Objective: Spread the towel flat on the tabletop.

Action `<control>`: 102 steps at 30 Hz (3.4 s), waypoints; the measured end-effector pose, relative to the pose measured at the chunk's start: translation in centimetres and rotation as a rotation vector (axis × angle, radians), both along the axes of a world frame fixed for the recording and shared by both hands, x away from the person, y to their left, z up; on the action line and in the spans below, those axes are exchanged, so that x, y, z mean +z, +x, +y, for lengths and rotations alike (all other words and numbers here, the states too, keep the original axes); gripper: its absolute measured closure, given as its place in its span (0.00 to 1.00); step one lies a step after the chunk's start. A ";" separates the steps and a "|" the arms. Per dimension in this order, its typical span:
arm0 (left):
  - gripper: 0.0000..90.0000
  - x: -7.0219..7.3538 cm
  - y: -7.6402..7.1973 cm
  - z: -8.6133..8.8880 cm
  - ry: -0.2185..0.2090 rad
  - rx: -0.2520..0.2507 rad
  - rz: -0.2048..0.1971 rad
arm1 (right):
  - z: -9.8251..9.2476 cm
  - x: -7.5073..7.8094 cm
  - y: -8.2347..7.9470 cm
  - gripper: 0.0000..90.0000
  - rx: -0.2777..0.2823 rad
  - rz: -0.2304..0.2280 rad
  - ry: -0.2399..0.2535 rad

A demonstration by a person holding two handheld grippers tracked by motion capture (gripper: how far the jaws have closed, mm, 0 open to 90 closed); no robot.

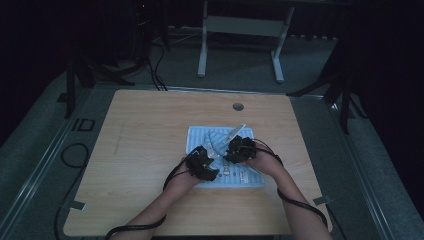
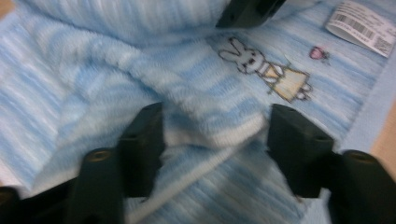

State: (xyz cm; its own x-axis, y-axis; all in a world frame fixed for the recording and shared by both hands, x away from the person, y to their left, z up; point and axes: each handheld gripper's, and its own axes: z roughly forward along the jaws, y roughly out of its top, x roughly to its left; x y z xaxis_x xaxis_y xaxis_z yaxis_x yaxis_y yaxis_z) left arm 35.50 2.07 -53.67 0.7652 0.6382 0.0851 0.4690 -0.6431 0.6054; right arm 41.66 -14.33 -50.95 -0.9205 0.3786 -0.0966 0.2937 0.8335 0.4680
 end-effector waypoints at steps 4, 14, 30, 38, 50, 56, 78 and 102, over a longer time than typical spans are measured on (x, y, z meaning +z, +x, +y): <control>0.74 -0.1 0.4 -0.1 -0.008 0.038 -0.010 | 0.1 -0.1 -0.1 0.96 0.003 0.001 -0.011; 0.94 1.6 0.0 1.2 -0.059 0.055 -0.032 | -0.9 0.9 -0.9 0.97 0.008 -0.024 0.035; 0.94 6.3 -2.8 5.7 -0.121 0.070 -0.118 | -6.6 4.7 -3.0 0.97 -0.068 -0.101 0.121; 0.94 7.7 -2.8 7.8 -0.128 0.092 -0.123 | -9.7 5.8 -3.0 0.97 -0.145 -0.102 0.180; 0.92 4.5 0.2 10.3 -0.154 0.184 -0.006 | -10.7 2.9 -0.1 0.97 -0.237 0.003 0.182; 0.57 5.2 -0.5 11.8 -0.220 0.215 -0.058 | -10.2 1.9 0.2 0.74 -0.298 -0.024 0.112; 0.56 -0.5 -3.1 9.7 -0.106 -0.026 0.146 | -6.3 -1.7 -7.4 0.75 -0.110 0.093 0.168; 0.95 1.6 -9.7 8.0 -0.098 -0.167 0.161 | -8.2 -0.3 -13.0 0.97 -0.060 0.036 0.157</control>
